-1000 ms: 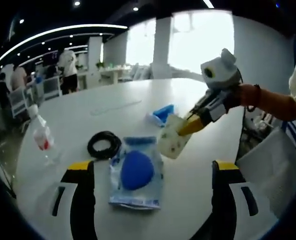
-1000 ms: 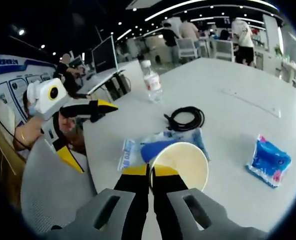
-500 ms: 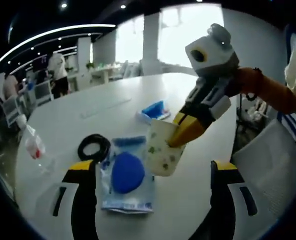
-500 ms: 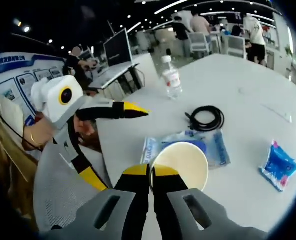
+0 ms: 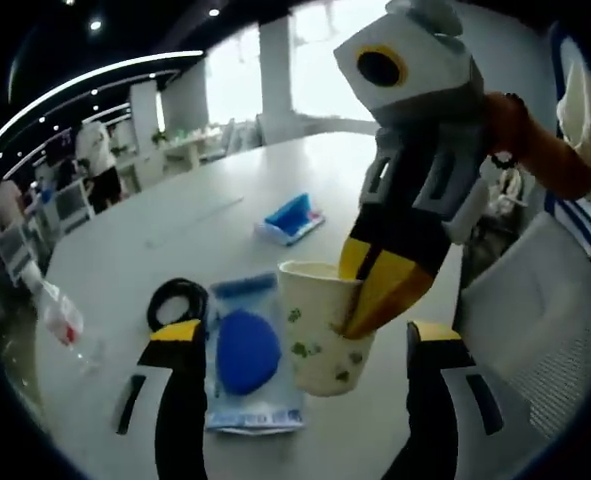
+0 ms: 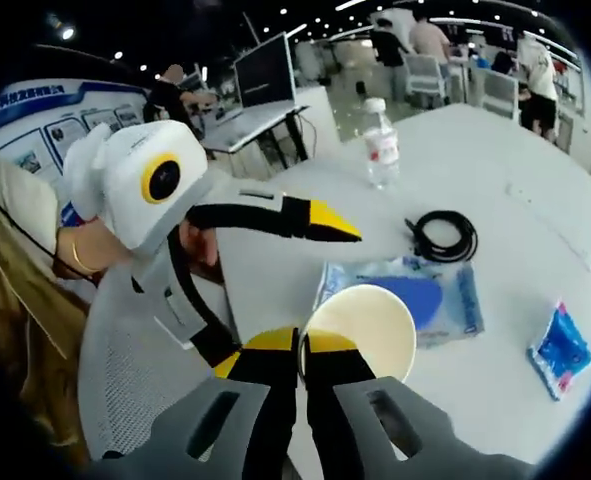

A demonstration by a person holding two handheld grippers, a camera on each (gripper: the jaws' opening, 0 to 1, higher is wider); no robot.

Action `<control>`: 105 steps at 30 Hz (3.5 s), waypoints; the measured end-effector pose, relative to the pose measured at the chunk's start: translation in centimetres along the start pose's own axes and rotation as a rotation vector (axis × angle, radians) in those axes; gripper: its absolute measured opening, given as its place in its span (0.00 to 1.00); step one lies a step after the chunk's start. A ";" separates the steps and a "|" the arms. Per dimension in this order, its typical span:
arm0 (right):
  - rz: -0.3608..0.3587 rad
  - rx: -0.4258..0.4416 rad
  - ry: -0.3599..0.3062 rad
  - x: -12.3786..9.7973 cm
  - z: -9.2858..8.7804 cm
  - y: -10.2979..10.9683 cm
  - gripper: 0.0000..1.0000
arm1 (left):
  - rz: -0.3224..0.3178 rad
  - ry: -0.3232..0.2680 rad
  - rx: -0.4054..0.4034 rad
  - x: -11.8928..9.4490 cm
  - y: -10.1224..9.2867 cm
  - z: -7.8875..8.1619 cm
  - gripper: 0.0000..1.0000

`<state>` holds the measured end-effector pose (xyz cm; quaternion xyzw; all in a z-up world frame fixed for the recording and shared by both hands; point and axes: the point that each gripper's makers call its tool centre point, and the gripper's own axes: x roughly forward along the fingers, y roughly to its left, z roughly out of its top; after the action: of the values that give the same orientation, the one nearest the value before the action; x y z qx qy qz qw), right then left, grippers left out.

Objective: Arrange the tabletop items into an orderly group along one side of the table until the central work area is clear of visible clutter.

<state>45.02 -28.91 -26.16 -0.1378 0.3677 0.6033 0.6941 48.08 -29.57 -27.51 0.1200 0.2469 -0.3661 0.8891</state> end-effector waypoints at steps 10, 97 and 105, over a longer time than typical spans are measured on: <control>0.000 -0.030 0.045 0.0 -0.3 0.7 0.02 | -0.059 0.030 0.023 0.1 -1.5 -0.4 0.49; -0.247 0.293 -0.299 1.5 4.4 -14.4 0.82 | 0.474 -0.241 -0.141 -6.6 10.4 1.8 0.40; -0.299 0.278 -0.259 3.8 4.1 -17.4 0.91 | 0.495 -0.251 -0.147 -7.0 11.2 1.7 0.40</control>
<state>62.73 -27.56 -30.30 -0.0154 0.3306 0.4502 0.8294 52.36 -18.20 -21.98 0.0657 0.1239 -0.1313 0.9814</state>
